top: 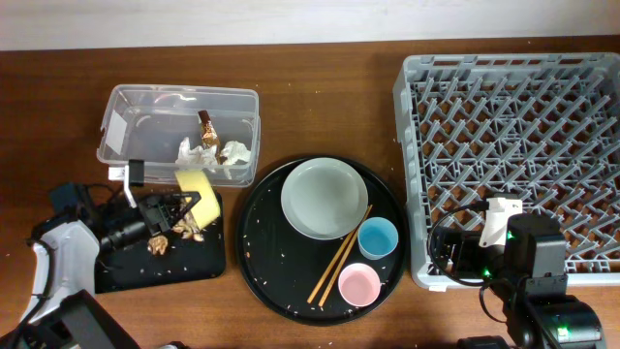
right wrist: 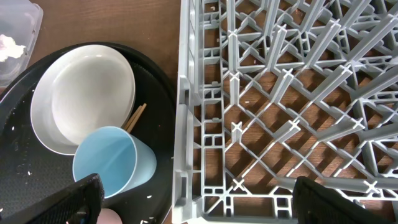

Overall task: Sort waste into correct bins and load items into the dishwasher rack
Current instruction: 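Tip the yellow bowl over the black flat tray to dump scraps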

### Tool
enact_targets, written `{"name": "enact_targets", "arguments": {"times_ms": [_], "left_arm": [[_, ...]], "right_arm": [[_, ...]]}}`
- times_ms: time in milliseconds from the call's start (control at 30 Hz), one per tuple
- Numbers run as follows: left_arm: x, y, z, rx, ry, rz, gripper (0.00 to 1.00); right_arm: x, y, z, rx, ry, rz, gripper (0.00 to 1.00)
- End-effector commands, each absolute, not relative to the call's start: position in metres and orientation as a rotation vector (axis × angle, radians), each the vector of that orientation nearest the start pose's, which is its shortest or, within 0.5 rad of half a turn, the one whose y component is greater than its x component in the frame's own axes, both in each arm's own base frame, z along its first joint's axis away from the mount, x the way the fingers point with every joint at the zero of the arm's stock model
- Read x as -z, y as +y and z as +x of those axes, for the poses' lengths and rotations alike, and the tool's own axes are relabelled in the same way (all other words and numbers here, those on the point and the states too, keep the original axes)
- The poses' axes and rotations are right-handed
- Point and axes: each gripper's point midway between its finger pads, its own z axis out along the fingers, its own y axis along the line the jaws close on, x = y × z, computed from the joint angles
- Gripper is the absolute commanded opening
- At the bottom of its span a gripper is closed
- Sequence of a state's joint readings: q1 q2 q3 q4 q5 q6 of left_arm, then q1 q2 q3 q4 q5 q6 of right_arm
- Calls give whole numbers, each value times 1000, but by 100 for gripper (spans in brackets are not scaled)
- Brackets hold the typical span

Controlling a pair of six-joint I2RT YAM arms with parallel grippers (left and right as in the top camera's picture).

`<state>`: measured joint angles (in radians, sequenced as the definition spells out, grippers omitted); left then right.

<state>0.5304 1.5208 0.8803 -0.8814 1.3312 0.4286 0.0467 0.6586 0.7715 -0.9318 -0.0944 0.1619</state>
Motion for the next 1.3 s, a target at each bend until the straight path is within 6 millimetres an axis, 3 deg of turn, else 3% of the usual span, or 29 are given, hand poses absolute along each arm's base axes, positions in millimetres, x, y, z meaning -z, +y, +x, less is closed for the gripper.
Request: {"name": "enact_targets", "arguments": {"times_ms": [0, 67, 100, 133, 167, 233, 267, 300, 333, 367, 433, 467, 600, 633, 667, 700, 733, 767, 800, 833, 867, 967, 1067, 1133, 1200, 1233, 1267], "left_arm": [[-165, -18, 298, 1426, 2053, -46, 0], [-161, -16, 299, 1372, 2063, 0, 0], [-149, -9, 301, 1342, 2143, -90, 0], [-161, -12, 299, 1419, 2078, -111, 0], [-177, -17, 297, 1439, 1957, 2, 0], [-162, -11, 302, 1418, 2061, -99, 0], [-174, -15, 298, 1434, 1976, -13, 0], [-170, -13, 300, 1392, 1989, 15, 0], [-161, -10, 302, 1398, 2056, -68, 0], [-169, -13, 300, 1424, 2001, -30, 0], [-159, -7, 302, 1401, 2061, -96, 0], [-172, -11, 301, 1413, 1971, -9, 0], [-150, -3, 303, 1368, 2120, -140, 0], [-169, -9, 302, 1410, 1990, -32, 0], [-174, -8, 305, 1405, 1947, 4, 0], [-161, -2, 310, 1388, 2043, -104, 0], [-168, -5, 308, 1448, 2015, -129, 0], [-180, -11, 305, 1455, 1924, -16, 0], [-177, -10, 307, 1401, 1931, 36, 0], [-165, -5, 309, 1396, 2017, -64, 0], [-183, -11, 305, 1455, 1903, 4, 0], [-163, -4, 310, 1424, 2049, -144, 0], [-166, -10, 310, 1419, 2039, -90, 0], [-183, -14, 310, 1453, 1924, 9, 0], [-153, -4, 314, 1373, 2123, -178, 0], [-151, -6, 311, 1376, 2135, -177, 0], [-173, -19, 306, 1438, 1989, -4, 0]], "right_arm": [[-191, 28, 216, -221, 2374, 93, 98], [-191, 28, 216, -221, 2374, 94, 98], [-191, 28, 216, -221, 2374, 94, 98], [-191, 28, 216, -221, 2374, 93, 98], [-191, 28, 216, -221, 2374, 93, 98], [-191, 28, 216, -221, 2374, 94, 98], [-191, 28, 216, -221, 2374, 93, 98], [-191, 28, 216, -221, 2374, 94, 98], [-191, 28, 216, -221, 2374, 94, 99], [-191, 28, 216, -221, 2374, 93, 98], [-191, 28, 216, -221, 2374, 94, 98], [-191, 28, 216, -221, 2374, 93, 98], [-191, 28, 216, -221, 2374, 94, 98], [-191, 28, 216, -221, 2374, 94, 98], [-191, 28, 216, -221, 2374, 94, 98], [-191, 28, 216, -221, 2374, 94, 98], [-191, 28, 216, -221, 2374, 93, 98], [-191, 28, 216, -221, 2374, 93, 99], [-191, 28, 216, -221, 2374, 94, 98], [-191, 28, 216, -221, 2374, 93, 98], [-191, 28, 216, -220, 2374, 94, 98], [-191, 28, 216, -221, 2375, 94, 98], [-189, 28, 217, -220, 2386, 95, 98], [-187, 28, 216, -220, 2394, 96, 99], [-188, 28, 217, -220, 2393, 96, 98], [-188, 28, 217, -220, 2393, 96, 98], [-188, 28, 216, -220, 2394, 96, 98]]}}
